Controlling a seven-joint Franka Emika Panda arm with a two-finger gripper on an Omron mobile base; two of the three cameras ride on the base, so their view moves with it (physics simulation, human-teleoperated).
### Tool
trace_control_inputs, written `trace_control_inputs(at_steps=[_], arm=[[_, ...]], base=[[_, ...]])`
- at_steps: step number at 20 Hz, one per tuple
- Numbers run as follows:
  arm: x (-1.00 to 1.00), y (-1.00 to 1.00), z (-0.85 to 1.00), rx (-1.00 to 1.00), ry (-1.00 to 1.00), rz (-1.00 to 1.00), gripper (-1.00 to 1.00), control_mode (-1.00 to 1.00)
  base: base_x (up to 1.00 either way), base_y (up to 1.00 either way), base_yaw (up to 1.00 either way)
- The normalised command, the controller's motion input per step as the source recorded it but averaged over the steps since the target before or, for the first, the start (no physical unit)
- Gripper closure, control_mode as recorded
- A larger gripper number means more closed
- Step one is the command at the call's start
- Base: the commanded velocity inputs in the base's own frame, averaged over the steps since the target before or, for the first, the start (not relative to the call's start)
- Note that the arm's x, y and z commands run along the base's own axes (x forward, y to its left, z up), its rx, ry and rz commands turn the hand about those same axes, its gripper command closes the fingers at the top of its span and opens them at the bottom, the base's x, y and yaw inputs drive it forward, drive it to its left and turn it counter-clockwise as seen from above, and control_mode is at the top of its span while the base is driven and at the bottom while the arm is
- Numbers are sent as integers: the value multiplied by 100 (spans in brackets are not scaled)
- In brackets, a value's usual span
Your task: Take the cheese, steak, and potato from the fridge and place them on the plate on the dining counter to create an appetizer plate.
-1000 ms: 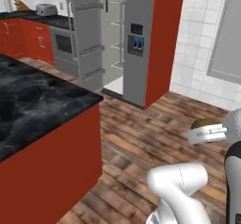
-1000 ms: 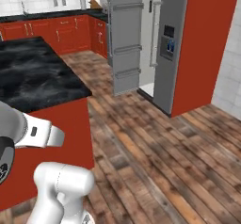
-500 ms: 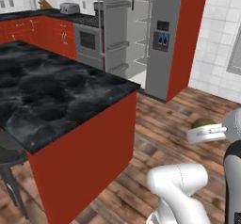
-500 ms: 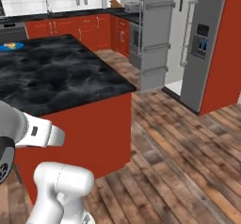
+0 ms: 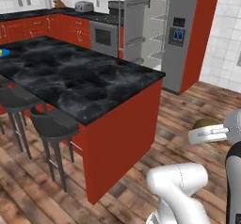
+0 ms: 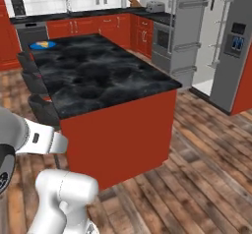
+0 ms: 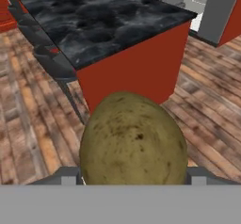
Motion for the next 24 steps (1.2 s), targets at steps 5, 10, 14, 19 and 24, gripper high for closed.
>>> trace_control_inputs(at_steps=[5,10,14,19,24], arm=[[0,0,0,0,0,0,100,100],[0,0,0,0,0,0,100,100],[0,0,0,0,0,0,100,100],[0,0,0,0,0,0,100,100],[0,0,0,0,0,0,100,100]], base=[[3,100,0],[25,100,-6],[14,100,-13],[14,100,-26],[21,100,-43]])
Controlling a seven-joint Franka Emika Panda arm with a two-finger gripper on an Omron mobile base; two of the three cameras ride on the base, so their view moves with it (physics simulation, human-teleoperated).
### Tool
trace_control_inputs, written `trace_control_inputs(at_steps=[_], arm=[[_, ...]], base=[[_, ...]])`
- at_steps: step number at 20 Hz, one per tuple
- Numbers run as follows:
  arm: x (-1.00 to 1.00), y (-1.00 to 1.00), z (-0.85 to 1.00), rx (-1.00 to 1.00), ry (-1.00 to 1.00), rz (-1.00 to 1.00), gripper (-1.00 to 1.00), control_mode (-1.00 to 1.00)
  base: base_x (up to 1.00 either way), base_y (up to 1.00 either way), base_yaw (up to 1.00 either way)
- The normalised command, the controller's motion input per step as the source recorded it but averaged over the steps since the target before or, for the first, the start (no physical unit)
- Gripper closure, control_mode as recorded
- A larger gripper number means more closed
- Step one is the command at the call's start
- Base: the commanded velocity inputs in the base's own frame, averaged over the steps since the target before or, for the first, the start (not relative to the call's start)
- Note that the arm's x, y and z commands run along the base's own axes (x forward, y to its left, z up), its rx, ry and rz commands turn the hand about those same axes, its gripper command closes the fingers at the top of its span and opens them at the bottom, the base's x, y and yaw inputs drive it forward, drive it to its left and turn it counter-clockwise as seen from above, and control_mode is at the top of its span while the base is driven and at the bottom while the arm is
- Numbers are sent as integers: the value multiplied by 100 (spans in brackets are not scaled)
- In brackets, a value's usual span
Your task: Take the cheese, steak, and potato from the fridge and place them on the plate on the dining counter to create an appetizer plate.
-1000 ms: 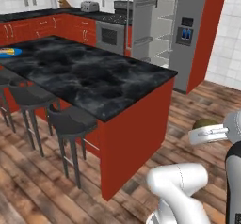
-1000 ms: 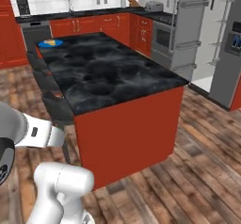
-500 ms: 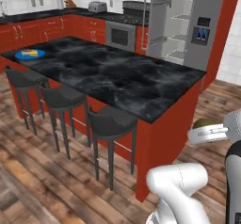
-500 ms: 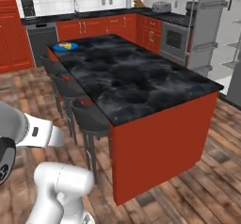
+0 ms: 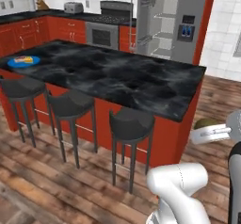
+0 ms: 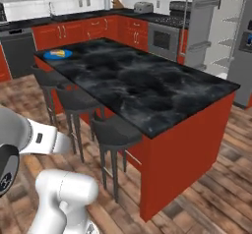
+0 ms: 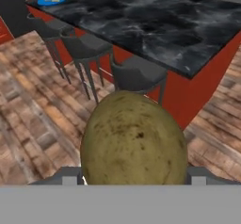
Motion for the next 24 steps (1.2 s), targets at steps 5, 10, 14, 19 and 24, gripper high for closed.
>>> trace_control_inputs(at_steps=[5,10,14,19,24], arm=[[0,0,0,0,0,0,100,100],[0,0,0,0,0,0,100,100],[0,0,0,0,0,0,100,100],[0,0,0,0,0,0,100,100],[0,0,0,0,0,0,100,100]], base=[[27,100,-48],[11,100,-40],[4,100,-29],[0,100,-24],[0,100,-23]])
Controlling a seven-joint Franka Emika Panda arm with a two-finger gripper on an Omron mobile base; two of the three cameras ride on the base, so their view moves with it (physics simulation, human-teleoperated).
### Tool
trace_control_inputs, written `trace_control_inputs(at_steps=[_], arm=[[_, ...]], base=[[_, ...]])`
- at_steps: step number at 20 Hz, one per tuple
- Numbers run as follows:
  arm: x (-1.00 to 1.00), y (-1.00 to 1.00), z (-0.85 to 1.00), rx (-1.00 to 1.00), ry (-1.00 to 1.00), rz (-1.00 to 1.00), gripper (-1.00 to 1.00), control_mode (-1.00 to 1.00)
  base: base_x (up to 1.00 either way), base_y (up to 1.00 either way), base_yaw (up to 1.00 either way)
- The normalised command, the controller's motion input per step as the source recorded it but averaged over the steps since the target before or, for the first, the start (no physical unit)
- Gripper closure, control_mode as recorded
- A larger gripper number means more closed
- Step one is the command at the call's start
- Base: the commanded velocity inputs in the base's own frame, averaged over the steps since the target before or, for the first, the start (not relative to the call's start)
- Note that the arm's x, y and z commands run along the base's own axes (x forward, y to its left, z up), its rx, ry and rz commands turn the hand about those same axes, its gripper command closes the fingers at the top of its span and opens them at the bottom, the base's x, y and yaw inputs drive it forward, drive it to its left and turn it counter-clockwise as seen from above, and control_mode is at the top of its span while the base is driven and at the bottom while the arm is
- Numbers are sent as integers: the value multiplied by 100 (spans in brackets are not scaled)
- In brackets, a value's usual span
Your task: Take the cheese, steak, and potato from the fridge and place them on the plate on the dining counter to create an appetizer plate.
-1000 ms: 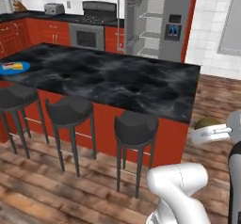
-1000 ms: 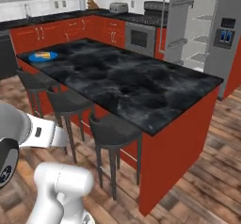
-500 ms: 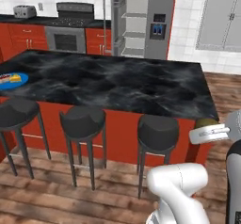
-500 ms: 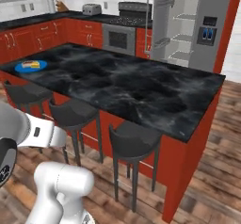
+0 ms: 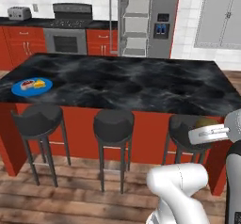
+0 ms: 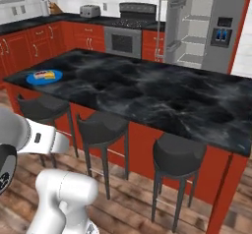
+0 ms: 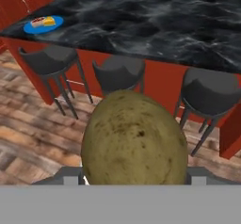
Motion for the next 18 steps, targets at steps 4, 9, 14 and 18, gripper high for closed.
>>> trace_control_inputs(at_steps=[4,9,14,18], arm=[[0,0,0,0,0,0,100,100],[0,0,0,0,0,0,100,100],[0,0,0,0,0,0,100,100],[0,0,0,0,0,0,100,100]], base=[[1,100,-23],[5,100,-22],[10,100,-22],[13,100,-20]])
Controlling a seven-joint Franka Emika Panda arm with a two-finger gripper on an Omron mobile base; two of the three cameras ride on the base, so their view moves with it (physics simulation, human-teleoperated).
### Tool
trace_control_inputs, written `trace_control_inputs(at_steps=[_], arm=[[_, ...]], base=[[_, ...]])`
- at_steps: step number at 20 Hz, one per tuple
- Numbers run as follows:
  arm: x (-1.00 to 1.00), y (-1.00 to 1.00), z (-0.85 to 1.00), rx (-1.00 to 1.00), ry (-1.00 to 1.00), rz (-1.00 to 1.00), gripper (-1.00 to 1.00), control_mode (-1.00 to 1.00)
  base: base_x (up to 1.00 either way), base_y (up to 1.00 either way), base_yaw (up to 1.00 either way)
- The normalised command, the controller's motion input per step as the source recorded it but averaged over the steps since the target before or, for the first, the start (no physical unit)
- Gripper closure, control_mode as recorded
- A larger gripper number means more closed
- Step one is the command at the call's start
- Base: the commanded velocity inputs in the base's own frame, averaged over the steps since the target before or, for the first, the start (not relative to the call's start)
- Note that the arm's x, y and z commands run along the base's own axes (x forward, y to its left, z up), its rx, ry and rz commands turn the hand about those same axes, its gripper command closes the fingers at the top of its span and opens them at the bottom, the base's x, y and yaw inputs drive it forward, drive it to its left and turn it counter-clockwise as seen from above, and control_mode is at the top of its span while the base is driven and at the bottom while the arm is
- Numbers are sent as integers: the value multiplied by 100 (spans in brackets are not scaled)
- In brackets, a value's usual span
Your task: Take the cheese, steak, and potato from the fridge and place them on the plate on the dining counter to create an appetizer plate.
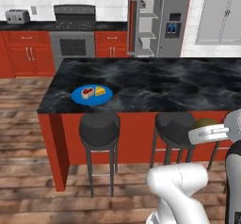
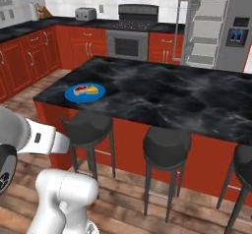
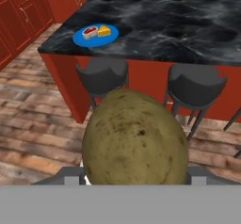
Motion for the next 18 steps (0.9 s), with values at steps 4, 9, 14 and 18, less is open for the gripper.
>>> trace_control_inputs(at_steps=[4,9,14,18], arm=[[0,0,0,0,0,0,100,100],[0,0,0,0,0,0,100,100],[0,0,0,0,0,0,100,100],[0,0,0,0,0,0,100,100]], base=[[10,100,-19],[17,59,-15],[39,-29,-3],[48,-53,0]])
